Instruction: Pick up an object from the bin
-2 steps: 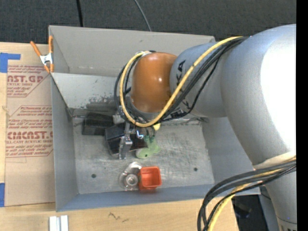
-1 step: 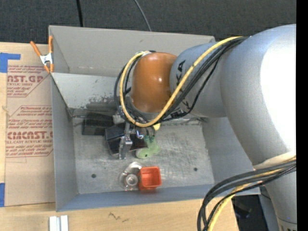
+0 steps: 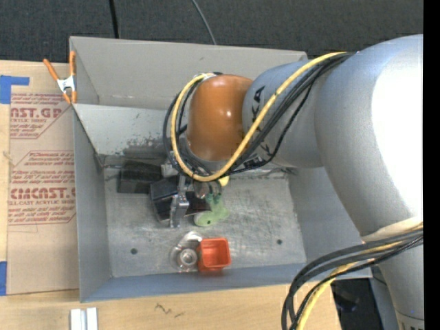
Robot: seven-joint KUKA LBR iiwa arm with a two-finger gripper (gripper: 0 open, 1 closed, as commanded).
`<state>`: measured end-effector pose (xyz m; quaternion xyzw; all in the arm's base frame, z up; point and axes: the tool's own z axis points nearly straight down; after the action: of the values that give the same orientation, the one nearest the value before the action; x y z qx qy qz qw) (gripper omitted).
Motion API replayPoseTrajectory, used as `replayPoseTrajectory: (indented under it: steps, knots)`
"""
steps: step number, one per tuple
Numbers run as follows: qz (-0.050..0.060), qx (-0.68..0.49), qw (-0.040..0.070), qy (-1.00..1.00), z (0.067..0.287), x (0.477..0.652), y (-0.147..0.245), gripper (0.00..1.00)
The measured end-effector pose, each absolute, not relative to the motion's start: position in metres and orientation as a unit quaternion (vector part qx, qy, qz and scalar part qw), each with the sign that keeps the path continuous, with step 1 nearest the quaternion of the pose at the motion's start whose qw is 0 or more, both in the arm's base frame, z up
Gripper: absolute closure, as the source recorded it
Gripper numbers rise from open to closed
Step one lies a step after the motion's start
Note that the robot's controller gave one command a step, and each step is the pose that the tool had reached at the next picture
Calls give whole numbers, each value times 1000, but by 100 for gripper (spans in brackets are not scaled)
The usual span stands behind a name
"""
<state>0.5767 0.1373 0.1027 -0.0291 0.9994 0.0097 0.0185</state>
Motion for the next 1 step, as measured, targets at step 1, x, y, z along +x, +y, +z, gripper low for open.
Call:
replayPoseTrajectory:
  steps: [1]
  knots:
    - [10,-29,19,999,103,577,137,100]
